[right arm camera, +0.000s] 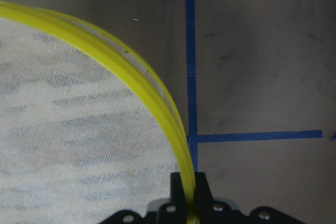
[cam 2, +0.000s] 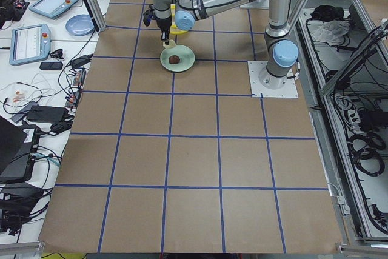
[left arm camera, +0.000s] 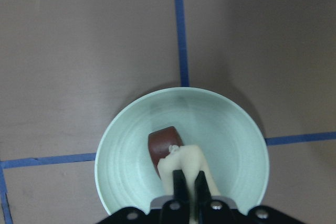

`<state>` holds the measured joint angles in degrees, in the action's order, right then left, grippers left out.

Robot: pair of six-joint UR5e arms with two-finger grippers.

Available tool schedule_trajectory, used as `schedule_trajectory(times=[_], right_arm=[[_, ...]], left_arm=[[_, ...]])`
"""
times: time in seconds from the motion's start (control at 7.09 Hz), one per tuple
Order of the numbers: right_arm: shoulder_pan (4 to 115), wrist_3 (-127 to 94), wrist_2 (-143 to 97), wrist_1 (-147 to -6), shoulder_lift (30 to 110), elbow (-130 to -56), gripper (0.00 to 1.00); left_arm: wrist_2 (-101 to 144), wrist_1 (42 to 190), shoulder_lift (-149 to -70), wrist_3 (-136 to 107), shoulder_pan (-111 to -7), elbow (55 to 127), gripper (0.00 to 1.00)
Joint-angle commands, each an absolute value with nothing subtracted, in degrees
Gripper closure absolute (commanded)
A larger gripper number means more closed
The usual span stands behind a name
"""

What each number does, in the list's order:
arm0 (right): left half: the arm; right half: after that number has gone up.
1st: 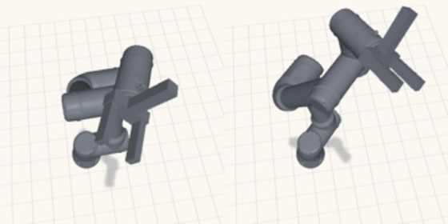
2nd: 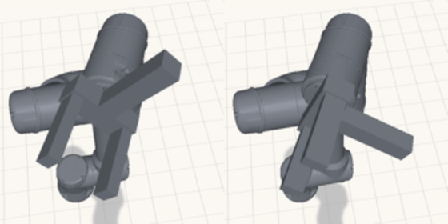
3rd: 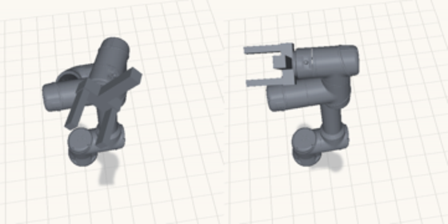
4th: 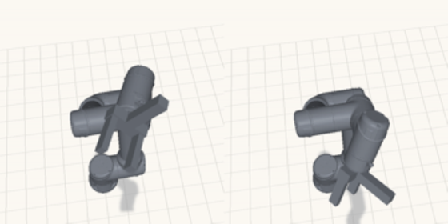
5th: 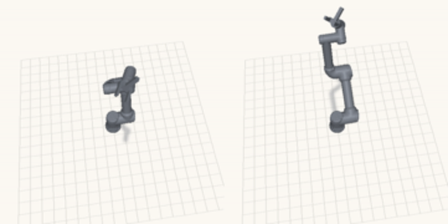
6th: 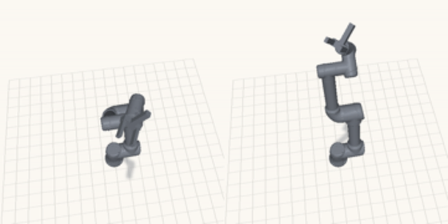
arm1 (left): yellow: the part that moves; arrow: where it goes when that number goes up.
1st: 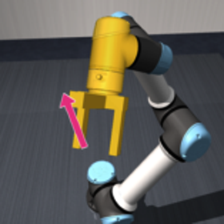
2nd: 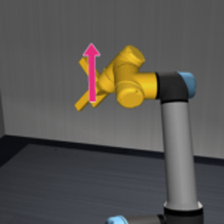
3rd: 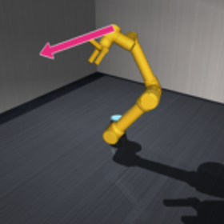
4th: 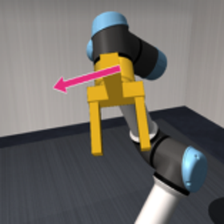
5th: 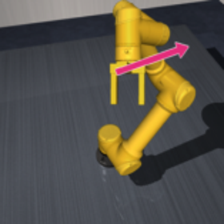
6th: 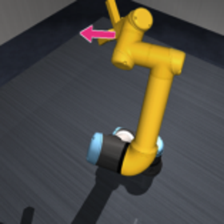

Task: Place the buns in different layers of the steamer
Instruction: 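Lift the white bun with the left gripper while the right lifts the top tier, then place the white bun into the lower steamer tier with the left gripper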

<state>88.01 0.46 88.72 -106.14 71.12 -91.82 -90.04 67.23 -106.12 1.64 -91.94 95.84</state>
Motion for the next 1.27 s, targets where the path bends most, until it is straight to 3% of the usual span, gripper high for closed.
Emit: schedule_trajectory(times=[0.0,0.71,0.85,0.99,1.13], right_arm=[[81.68,9.9,91.04,-105.91,71.19,-91.84,0.91],[77.7,18.37,93.34,-106.44,70.93,-92.28,0.91],[77.7,18.37,93.25,-106.52,70.93,-92.29,0.91],[77.78,18.37,93.25,-106.44,70.93,-92.46,0.91],[77.7,18.28,93.16,-106.44,71.01,-92.46,0.91]], left_arm=[[-89.83,66.62,-106.6,-11.97,-100.59,94.05,1.0],[-80.34,56.09,-112.83,-39.43,-111.7,92.99,0.98],[-80.51,55.9,-114.07,-41.29,-112.93,92.99,0.7],[-80.68,55.81,-115.04,-41.92,-113.29,93.08,0.08],[-80.68,55.81,-115.05,-42.18,-113.38,93.08,0.0]])
